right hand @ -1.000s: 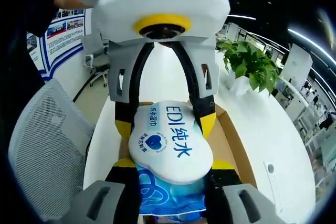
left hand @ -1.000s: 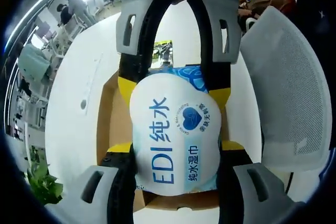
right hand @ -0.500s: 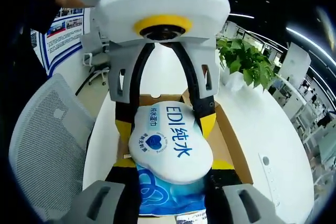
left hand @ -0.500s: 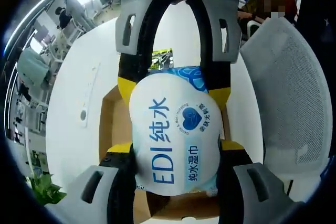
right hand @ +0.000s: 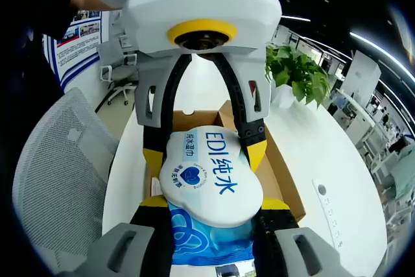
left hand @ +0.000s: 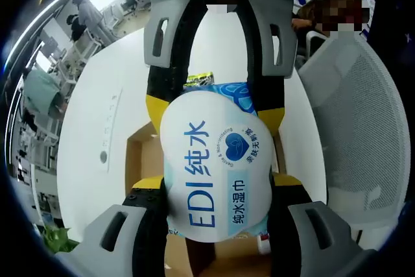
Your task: Operate the shoe box by opening the lid, removing the specified soft item, and placing it in the target area until the item is outside and the box remains undamaged.
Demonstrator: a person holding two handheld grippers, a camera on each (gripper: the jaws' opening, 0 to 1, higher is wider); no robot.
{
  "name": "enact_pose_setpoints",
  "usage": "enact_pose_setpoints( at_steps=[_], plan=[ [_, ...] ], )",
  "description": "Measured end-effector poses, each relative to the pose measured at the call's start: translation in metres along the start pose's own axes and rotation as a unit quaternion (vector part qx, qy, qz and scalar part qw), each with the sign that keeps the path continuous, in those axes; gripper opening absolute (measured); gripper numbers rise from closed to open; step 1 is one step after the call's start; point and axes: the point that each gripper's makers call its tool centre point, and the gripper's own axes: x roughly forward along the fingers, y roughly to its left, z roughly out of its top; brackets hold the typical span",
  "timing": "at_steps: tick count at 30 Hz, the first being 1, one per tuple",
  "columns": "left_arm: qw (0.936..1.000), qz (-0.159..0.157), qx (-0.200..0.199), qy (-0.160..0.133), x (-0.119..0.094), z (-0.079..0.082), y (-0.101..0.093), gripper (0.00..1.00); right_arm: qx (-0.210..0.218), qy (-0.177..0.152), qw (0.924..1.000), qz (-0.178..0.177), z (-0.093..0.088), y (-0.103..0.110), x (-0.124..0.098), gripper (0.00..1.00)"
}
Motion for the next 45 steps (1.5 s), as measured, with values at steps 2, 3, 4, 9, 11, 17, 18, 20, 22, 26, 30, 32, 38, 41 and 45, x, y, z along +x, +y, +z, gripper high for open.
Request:
enact_pose_setpoints(
  at_steps=[2,3,4,9,11,17,18,20,22,26,30,32,38,41,45],
  plan=[
    [1.0,0.0,0.002,-0.001,0.002,0.004,0.001,0.61,0.001,0.0,1.0,-0.001,-0.003,-0.002,-0.003,0.43],
    [1.0,0.0,0.002,-0.004,0.002,0.007,0.002,0.61,0.001,0.0,1.0,-0.003,-0.005,-0.002,-0.006,0.43],
    [1.0,0.0,0.002,-0.005,0.003,0.008,0.002,0.61,0.001,-0.001,1.0,-0.003,-0.006,-0.003,-0.007,0.43],
    [0.9999,0.002,0.005,-0.015,0.005,0.021,0.006,0.61,0.002,-0.001,1.0,-0.008,-0.012,-0.008,-0.016,0.43],
    [0.9998,0.001,0.007,-0.016,0.006,0.026,0.007,0.61,0.002,-0.002,0.9999,-0.01,-0.014,-0.01,-0.02,0.43],
    [0.9997,-0.001,0.012,-0.019,0.011,0.039,0.011,0.61,0.005,-0.003,0.9999,-0.014,-0.023,-0.016,-0.03,0.43],
    [0.9997,-0.001,0.013,-0.019,0.012,0.041,0.012,0.61,0.005,-0.003,0.9999,-0.015,-0.023,-0.016,-0.031,0.43],
    [0.9997,-0.002,0.014,-0.021,0.013,0.045,0.013,0.61,0.006,-0.004,0.9998,-0.016,-0.026,-0.018,-0.035,0.43],
    [0.9996,-0.001,0.015,-0.023,0.015,0.05,0.015,0.61,0.005,-0.003,0.9998,-0.017,-0.03,-0.021,-0.038,0.43],
    [0.9995,-0.002,0.015,-0.026,0.019,0.058,0.017,0.61,0.005,-0.002,0.9998,-0.018,-0.036,-0.024,-0.045,0.43],
    [0.9995,-0.003,0.017,-0.027,0.023,0.067,0.019,0.61,0.005,0.0,0.9998,-0.018,-0.043,-0.027,-0.05,0.43],
    [0.9995,-0.003,0.018,-0.027,0.025,0.072,0.021,0.61,0.005,0.0,0.9998,-0.019,-0.045,-0.029,-0.053,0.43],
    [0.9991,-0.001,0.021,-0.036,0.032,0.087,0.027,0.61,0.004,0.001,0.9997,-0.023,-0.056,-0.037,-0.064,0.43],
    [0.9988,0.0,0.021,-0.043,0.036,0.095,0.029,0.61,0.004,0.004,0.9997,-0.024,-0.063,-0.041,-0.071,0.43],
    [0.9986,0.003,0.022,-0.049,0.041,0.105,0.034,0.61,-0.001,0.007,0.9996,-0.026,-0.07,-0.047,-0.077,0.43]
  ],
)
